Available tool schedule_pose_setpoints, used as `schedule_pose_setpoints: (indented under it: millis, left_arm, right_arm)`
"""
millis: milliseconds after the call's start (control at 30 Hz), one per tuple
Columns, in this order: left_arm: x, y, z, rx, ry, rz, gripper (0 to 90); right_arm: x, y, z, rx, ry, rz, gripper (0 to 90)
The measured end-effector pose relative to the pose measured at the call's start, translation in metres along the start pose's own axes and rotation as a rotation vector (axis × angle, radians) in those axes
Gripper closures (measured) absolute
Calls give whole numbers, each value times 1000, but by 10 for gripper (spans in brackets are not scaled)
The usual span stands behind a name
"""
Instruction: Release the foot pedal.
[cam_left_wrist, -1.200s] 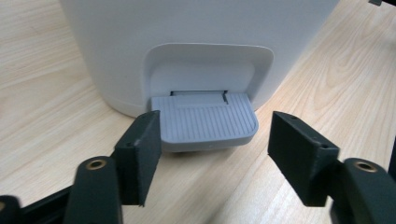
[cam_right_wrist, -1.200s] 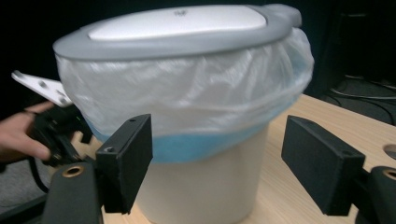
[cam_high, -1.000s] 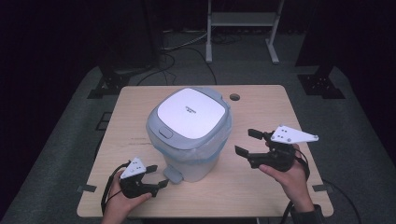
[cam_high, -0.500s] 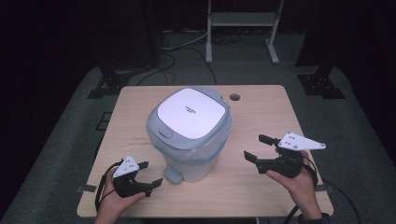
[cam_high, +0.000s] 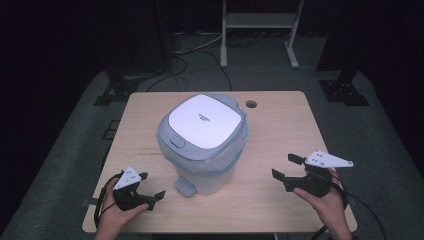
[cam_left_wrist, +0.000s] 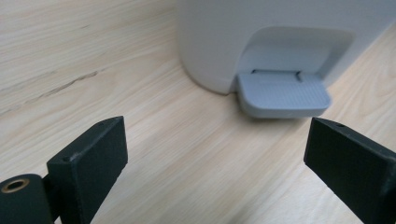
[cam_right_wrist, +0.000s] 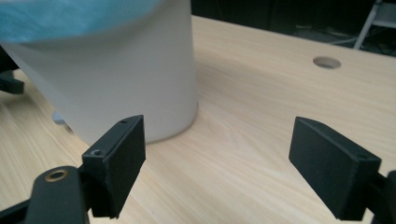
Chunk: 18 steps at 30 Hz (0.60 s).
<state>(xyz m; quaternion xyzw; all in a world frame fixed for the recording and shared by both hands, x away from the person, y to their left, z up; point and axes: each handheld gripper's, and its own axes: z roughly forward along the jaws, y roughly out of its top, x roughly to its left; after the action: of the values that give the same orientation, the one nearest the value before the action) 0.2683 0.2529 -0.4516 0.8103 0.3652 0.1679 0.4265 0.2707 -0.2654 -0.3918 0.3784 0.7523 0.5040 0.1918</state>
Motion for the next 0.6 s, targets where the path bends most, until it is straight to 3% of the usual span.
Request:
schedule_pose_setpoints:
  millis: [433, 600]
  left_arm:
    - [6, -6, 3, 47, 23, 11, 22]
    - [10, -11, 4, 66, 39, 12, 22]
  right_arm:
    - [-20, -33, -1, 67, -46, 39, 168]
    - [-28, -49, 2, 119, -71, 52, 168]
